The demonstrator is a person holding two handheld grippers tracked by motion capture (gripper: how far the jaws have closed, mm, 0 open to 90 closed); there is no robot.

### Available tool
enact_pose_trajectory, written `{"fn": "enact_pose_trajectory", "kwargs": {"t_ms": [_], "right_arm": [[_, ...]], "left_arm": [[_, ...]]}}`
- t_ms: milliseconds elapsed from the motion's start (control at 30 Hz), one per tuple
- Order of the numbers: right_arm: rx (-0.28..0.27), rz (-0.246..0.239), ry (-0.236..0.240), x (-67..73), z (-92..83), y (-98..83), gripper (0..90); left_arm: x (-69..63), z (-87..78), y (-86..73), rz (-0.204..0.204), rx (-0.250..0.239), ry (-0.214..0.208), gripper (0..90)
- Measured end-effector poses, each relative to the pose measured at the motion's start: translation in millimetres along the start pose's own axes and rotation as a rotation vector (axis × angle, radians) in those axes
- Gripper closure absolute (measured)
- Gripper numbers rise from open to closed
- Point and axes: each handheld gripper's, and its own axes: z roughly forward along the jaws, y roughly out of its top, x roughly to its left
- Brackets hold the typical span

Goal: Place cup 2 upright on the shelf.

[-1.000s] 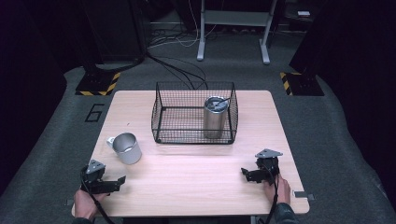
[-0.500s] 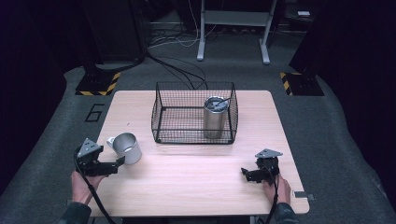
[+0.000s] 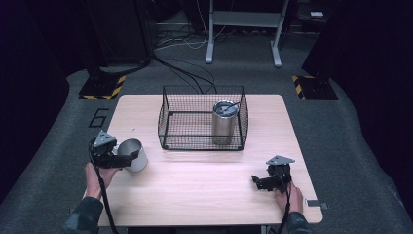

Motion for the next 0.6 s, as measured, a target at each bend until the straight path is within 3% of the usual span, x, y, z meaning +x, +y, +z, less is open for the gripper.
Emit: {"fn": "enact_pose_trajectory", "kwargs": {"t_ms": [233, 467, 600], "right_arm": [[0.0, -0.001, 0.0, -0.1, 0.0, 0.0, 0.0], [0.006, -0.001, 0.001, 0.0, -0.2, 0.1, 0.0], [-0.001, -0.001, 0.0, -0.1, 0.0, 0.0, 0.0]], "left_arm": [[1.6, 14.6, 0.6, -0.008, 0.024, -0.008, 0.0], [-2.9, 22.3, 3.3, 0.039, 0.033, 0.008, 0.8], [-5.0, 28.5, 2.9, 0.053, 0.046, 0.001, 5.5]]}}
